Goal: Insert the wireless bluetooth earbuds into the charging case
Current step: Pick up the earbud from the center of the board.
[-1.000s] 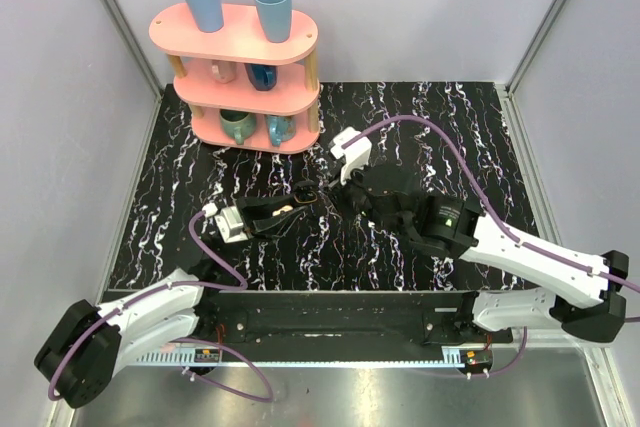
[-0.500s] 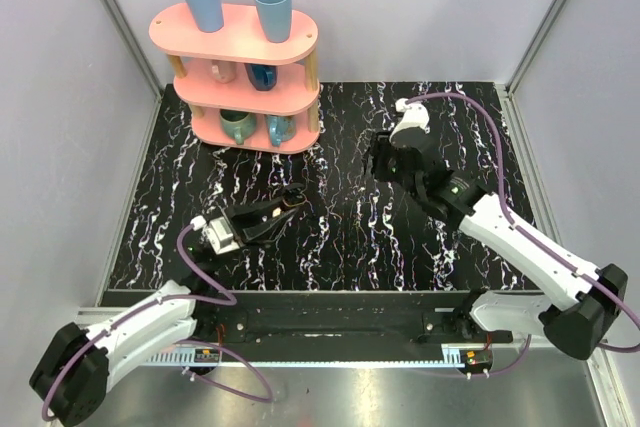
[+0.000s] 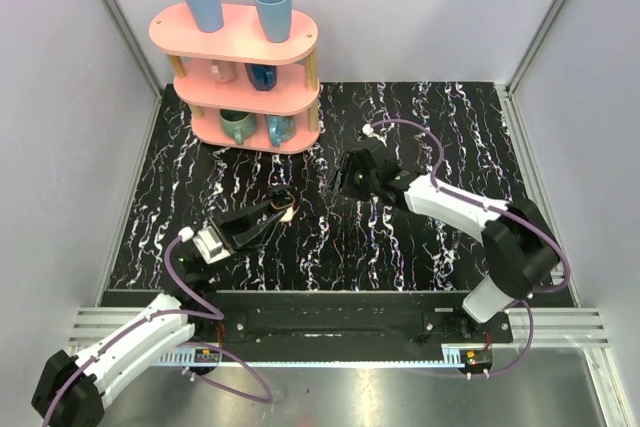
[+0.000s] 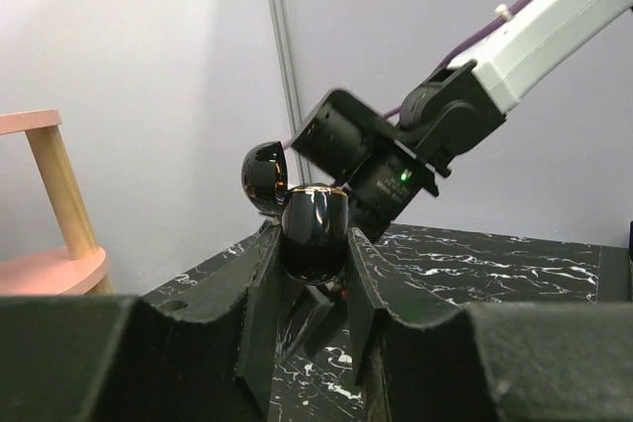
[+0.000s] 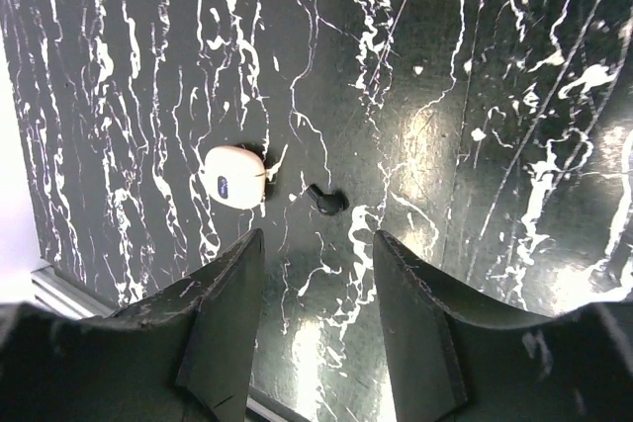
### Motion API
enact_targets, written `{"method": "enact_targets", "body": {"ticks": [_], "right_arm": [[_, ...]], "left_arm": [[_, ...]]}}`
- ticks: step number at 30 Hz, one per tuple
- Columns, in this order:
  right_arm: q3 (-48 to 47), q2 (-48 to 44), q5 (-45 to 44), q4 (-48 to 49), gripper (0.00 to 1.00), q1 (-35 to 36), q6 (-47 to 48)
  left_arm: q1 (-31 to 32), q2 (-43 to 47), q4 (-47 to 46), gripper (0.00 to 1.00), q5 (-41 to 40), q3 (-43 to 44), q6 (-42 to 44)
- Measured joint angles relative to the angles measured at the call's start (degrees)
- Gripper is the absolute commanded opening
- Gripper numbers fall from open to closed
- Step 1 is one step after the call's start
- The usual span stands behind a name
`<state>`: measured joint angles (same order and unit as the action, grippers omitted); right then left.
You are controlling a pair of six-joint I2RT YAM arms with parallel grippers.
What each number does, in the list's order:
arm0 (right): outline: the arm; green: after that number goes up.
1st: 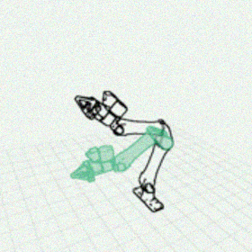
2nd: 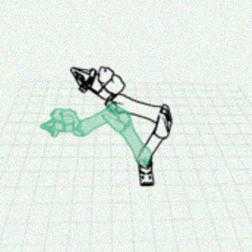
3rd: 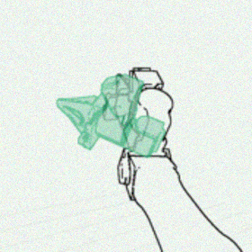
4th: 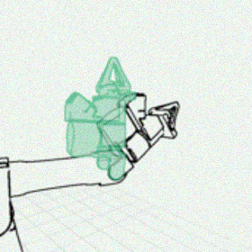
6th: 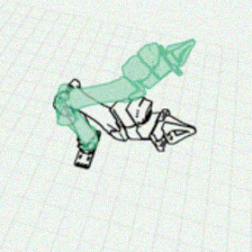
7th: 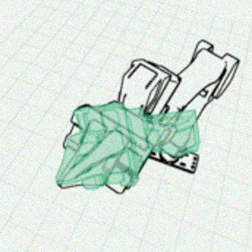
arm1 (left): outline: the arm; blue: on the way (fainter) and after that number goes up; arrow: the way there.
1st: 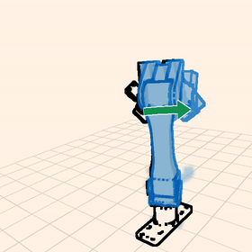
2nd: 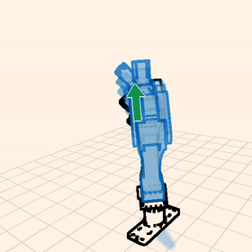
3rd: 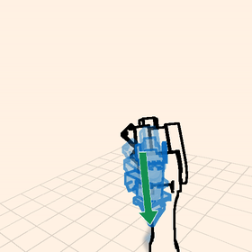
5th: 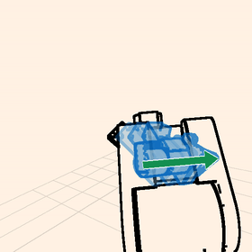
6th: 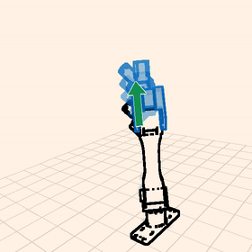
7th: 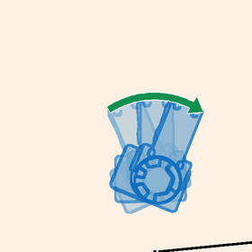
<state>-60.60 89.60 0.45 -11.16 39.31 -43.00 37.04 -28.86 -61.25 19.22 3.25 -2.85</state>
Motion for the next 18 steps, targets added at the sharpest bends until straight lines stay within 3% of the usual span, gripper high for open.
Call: {"method": "enact_targets", "body": {"ticks": [18], "right_arm": [[-1.6,15.4,4.0,6.3,0.5,3.8,-5.9]], "left_arm": [[0.0,4.0,6.4,0.0,-0.6,0.0,1.6]]}}
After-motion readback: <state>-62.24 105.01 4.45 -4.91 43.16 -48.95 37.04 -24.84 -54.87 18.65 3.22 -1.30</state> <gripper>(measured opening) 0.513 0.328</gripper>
